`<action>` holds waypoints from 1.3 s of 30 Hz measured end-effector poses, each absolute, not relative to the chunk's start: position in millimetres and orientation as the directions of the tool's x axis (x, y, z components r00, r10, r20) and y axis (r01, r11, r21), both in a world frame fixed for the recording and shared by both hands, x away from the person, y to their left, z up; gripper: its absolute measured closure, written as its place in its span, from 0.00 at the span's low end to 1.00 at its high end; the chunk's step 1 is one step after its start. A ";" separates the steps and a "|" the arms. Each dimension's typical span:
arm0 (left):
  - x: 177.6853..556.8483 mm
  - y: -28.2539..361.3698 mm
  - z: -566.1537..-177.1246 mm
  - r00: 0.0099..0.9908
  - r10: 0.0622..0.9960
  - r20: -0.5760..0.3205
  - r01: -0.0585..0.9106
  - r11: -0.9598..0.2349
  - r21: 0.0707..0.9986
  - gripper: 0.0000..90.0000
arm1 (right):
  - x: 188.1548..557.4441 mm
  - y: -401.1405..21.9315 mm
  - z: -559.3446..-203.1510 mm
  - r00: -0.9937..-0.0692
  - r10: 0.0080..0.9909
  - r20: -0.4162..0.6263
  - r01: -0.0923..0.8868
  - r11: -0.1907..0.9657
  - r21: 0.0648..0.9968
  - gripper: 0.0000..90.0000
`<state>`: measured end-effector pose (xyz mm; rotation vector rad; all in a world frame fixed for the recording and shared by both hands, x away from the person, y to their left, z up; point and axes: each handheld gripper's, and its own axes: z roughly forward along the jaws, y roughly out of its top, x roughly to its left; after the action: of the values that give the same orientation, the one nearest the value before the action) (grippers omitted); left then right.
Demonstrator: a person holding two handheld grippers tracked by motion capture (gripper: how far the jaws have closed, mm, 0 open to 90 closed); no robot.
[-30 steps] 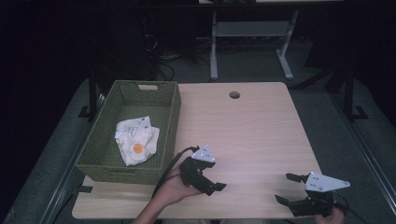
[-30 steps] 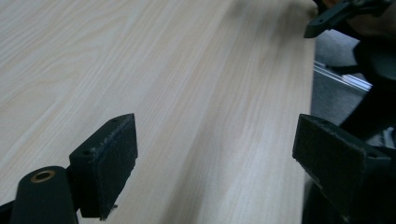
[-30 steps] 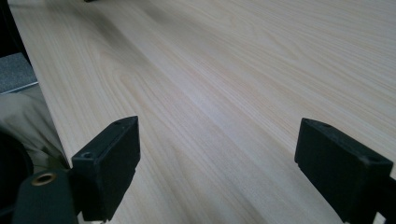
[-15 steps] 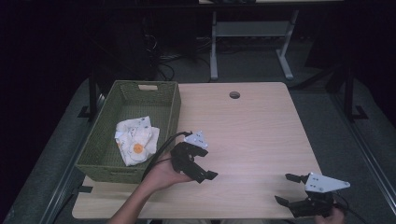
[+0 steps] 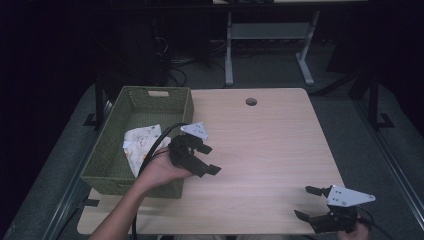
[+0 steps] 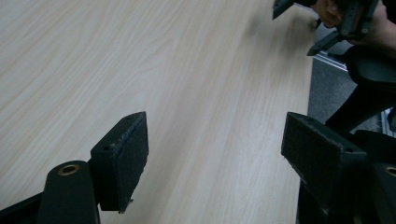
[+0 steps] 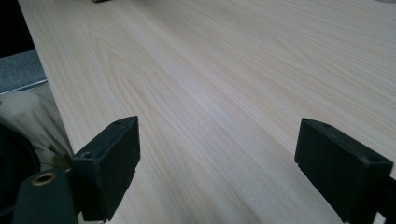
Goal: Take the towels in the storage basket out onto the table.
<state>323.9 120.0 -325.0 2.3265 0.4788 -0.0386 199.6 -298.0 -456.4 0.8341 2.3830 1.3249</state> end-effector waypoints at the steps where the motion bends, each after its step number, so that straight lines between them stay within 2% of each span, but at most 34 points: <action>1: 326.1 124.0 -323.6 0.928 0.337 -0.161 0.355 -0.659 0.663 0.26 | 199.8 -297.7 -456.3 -0.792 0.611 0.025 0.344 0.411 0.844 0.15; 7: 334.7 139.7 -317.9 0.919 0.348 -0.183 0.377 -0.645 0.665 0.27 | 199.7 -297.3 -456.4 -0.793 0.609 0.024 0.342 0.413 0.844 0.15; 18: 341.2 169.0 -312.2 0.909 0.381 -0.169 0.393 -0.650 0.650 0.25 | 200.3 -296.8 -456.9 -0.798 0.602 0.024 0.339 0.415 0.844 0.15; 34: 356.6 223.7 -316.4 0.847 0.508 -0.155 0.482 -0.614 0.625 0.25 | 200.0 -297.1 -456.6 -0.800 0.599 0.023 0.335 0.415 0.846 0.15; 39: 364.7 244.1 -325.3 0.804 0.568 -0.173 0.540 -0.578 0.611 0.26 | 199.6 -296.4 -456.4 -0.800 0.599 0.025 0.336 0.413 0.847 0.15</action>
<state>364.7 244.1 -325.3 2.3150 0.8138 0.0543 199.6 -296.4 -456.4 0.8140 2.3898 1.3341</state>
